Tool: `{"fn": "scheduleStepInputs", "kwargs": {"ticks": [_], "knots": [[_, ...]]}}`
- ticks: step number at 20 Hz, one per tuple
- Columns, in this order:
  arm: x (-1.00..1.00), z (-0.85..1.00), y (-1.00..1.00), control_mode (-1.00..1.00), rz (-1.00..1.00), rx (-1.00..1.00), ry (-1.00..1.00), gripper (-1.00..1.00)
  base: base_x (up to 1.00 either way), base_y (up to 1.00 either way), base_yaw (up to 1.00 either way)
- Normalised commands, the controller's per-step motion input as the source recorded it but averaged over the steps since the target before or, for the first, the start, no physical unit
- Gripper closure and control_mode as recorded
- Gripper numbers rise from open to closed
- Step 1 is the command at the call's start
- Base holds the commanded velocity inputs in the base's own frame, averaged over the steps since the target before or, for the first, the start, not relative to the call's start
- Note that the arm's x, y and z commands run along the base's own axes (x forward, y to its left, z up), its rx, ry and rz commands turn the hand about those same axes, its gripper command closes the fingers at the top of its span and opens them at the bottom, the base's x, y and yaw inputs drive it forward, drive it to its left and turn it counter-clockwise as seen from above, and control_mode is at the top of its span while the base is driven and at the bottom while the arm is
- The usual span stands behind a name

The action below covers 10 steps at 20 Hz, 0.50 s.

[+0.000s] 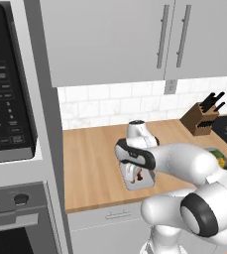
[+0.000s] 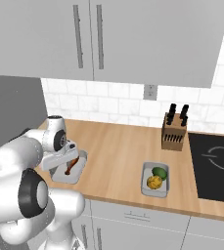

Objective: Take the meat container that has the chicken drumstick and place it on the second highest rack of the freezer. Then take the vegetable container that has the squash and avocado and place it on the highest rack of the freezer.

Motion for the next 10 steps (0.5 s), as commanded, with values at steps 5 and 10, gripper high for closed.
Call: {"fn": "scheduleStepInputs", "kwargs": {"ticks": [5, 10], "knots": [[-0.26, -0.26, 0.0, -1.0, 0.0, 0.0, -0.01, -1.0, 0.0, 0.0, 0.0], [-0.37, -0.35, 0.0, -1.0, 0.0, 0.0, -0.06, -1.0, 0.0, 0.0, 0.0]]}}
